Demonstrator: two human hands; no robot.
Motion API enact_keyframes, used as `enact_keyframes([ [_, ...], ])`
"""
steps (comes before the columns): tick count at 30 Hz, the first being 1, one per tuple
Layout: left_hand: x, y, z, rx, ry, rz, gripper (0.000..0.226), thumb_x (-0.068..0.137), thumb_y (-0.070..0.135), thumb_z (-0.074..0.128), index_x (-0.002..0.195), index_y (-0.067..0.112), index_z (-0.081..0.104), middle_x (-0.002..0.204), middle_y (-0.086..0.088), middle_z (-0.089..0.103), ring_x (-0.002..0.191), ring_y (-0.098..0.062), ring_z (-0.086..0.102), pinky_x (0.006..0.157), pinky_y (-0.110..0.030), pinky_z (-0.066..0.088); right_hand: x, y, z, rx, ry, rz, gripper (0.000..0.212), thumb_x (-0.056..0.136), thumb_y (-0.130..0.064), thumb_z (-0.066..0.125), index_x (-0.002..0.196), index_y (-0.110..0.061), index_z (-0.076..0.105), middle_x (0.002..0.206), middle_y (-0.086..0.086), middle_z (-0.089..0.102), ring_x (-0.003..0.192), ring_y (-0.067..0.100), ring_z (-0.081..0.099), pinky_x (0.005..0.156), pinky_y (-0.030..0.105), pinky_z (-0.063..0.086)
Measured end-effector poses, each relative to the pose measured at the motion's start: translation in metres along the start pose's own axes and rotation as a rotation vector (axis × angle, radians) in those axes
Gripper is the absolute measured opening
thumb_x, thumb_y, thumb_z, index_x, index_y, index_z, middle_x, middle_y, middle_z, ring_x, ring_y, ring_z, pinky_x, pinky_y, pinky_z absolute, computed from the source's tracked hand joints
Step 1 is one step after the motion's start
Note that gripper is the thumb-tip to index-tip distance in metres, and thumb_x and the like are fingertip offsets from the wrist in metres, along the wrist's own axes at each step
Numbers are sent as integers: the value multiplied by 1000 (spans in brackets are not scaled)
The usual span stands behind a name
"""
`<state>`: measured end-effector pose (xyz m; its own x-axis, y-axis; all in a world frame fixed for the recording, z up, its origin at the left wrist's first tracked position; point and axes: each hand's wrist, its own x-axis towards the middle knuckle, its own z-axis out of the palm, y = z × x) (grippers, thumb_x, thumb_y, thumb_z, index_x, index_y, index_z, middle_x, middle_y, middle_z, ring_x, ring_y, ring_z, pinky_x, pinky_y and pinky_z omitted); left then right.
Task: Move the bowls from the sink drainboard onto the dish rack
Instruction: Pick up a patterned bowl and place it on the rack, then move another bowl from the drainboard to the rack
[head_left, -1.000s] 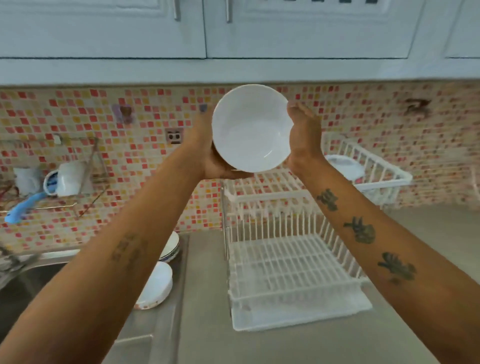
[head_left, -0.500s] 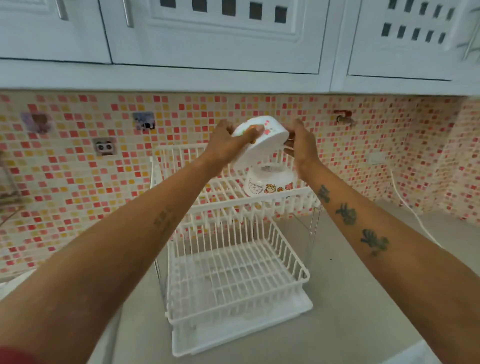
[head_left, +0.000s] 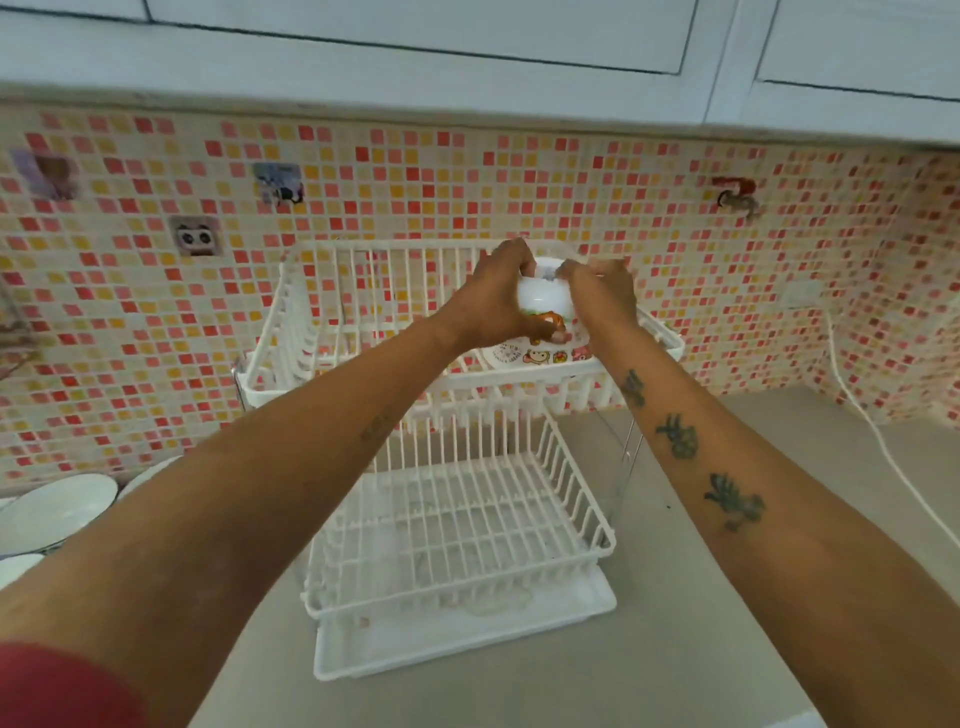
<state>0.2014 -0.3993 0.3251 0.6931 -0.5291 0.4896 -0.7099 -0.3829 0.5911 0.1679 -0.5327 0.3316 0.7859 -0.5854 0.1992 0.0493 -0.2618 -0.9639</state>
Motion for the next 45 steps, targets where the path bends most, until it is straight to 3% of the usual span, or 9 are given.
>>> enact_keyframes([
  [3,-3,-2,5,67,-16,-19,73,54,30,93,101,9,41,118,-15,48,103,-35,57,75,-50,56,6,5,2,-18,-43,52,49,77,-30,58,120,-7,57,112,8,65,87,23,62,55,24,41],
  [10,-3,-2,12,180,-62,-25,73,56,31,93,99,13,38,115,-12,49,100,-29,51,78,-40,50,14,9,6,-68,-60,145,54,90,-22,48,141,-8,39,134,12,55,101,24,56,73,30,43],
  [14,-3,0,7,91,-60,-55,79,61,30,90,118,9,40,130,-12,43,116,-31,50,91,-43,52,10,6,2,-96,-28,117,55,85,-28,50,136,-9,44,131,12,56,104,26,60,69,31,45],
  [18,-13,9,-28,66,20,-82,81,76,43,77,138,10,36,144,-8,40,131,-20,41,98,-23,34,1,0,-4,-178,95,-103,43,87,-33,52,125,-13,52,135,8,51,116,25,55,91,30,44],
  [22,-48,3,-97,27,221,-145,53,92,46,57,129,12,43,131,-2,49,119,-15,46,94,-23,39,-26,-21,11,-156,151,-442,29,90,-25,50,112,-8,60,129,10,53,118,25,54,92,27,40],
  [26,-98,-29,-170,-97,541,-316,26,102,36,41,106,10,46,86,9,47,81,-7,48,73,-22,42,-69,-65,84,-10,-53,-578,27,88,-21,48,97,-3,66,110,13,64,96,16,57,80,18,46],
  [31,-184,-88,-253,-181,786,-597,48,102,40,35,130,5,49,123,-8,59,110,-24,56,93,-40,45,-158,-105,195,239,-361,-642,24,87,-16,49,90,-2,68,85,1,63,71,3,53,64,17,42],
  [37,-297,-139,-322,-198,1048,-786,56,102,42,30,133,0,50,126,-15,60,109,-25,56,94,-40,43,-251,-85,318,175,-742,-582,19,93,-15,49,91,-3,64,104,7,58,76,-3,51,68,11,39],
  [45,-401,-206,-343,-189,1147,-965,44,101,39,32,87,8,60,94,-15,56,89,-23,50,80,-37,39,-293,-4,423,-7,-910,-249,28,90,-16,50,78,8,54,76,11,52,71,17,46,69,29,37],
])
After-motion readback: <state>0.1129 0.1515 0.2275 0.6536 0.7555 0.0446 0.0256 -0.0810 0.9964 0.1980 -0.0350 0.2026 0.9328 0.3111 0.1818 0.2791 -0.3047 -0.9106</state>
